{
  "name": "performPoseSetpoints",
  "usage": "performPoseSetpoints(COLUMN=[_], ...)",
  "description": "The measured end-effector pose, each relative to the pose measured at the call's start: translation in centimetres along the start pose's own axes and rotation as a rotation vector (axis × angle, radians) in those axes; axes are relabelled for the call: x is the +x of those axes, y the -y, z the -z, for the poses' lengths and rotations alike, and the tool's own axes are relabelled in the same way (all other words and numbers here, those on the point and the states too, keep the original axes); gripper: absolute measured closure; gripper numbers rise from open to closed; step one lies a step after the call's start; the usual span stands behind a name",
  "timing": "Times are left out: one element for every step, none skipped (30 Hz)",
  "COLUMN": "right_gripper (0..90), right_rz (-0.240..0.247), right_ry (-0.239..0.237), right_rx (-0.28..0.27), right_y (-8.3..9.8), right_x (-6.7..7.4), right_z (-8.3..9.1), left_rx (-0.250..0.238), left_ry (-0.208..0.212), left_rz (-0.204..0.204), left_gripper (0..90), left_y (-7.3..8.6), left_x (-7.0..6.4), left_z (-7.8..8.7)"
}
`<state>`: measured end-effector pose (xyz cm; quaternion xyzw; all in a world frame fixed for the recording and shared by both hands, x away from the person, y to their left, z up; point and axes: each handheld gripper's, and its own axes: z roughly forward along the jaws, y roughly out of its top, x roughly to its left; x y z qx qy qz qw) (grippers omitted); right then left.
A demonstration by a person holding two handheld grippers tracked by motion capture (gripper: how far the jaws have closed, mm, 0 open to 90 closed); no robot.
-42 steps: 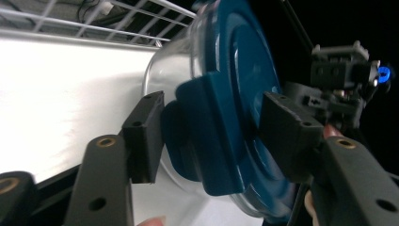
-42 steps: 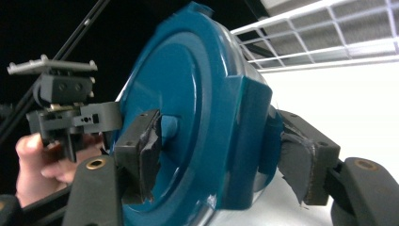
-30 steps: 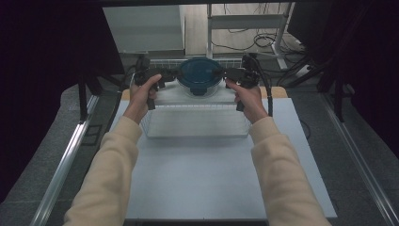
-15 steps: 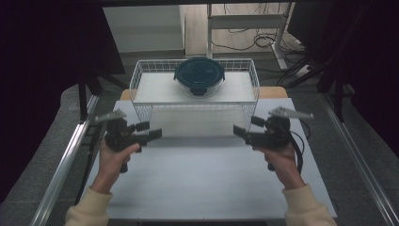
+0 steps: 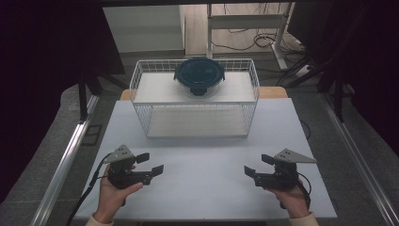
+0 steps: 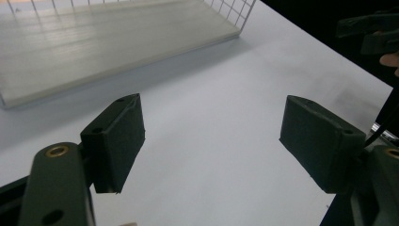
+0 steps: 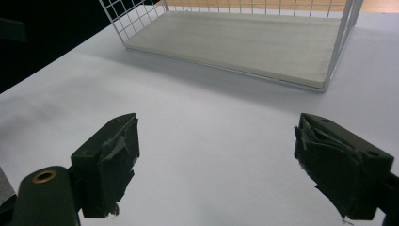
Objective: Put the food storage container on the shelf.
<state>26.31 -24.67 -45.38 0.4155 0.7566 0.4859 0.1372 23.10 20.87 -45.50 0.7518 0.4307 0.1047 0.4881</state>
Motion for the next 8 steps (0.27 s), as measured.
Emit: performPoseSetpoints(right_gripper=[14.3,14.3,14.3,14.3,14.3,14.3,14.2,14.1], right_rz=[0.002,0.003,0.008,0.022,0.027,0.03,0.039,0.05], right_ry=[0.0,-0.002,-0.002,0.0,0.001,-0.001,-0.001,0.005], right_rx=[-0.006,-0.008,-0.012,-0.012,-0.017,-0.019,-0.024,-0.025], right_y=[0.02,0.02,0.0,-0.01,-0.01,-0.01,0.01,0.04], right_x=[0.03,0.08,0.21,0.37,0.54,0.62,0.72,0.82], right_z=[0.08,0.15,0.18,0.22,0.26,0.31,0.35,0.36], left_rx=[0.003,0.005,0.001,-0.006,-0.008,-0.01,-0.016,-0.02], left_ry=[-0.01,-0.016,-0.005,0.007,0.009,0.007,0.006,0.013], left_rz=[-0.007,-0.014,-0.003,0.01,0.016,0.023,0.031,0.039], left_gripper=[21.2,21.2,21.2,21.2,21.2,21.2,21.2,21.4], left_y=[0.12,0.23,0.33,0.4,0.43,0.47,0.53,0.57], left_x=[-0.1,-0.19,-0.21,-0.13,-0.06,0.02,0.08,0.15], left_z=[-0.01,-0.02,-0.03,0.0,0.01,0.04,0.1,0.13])
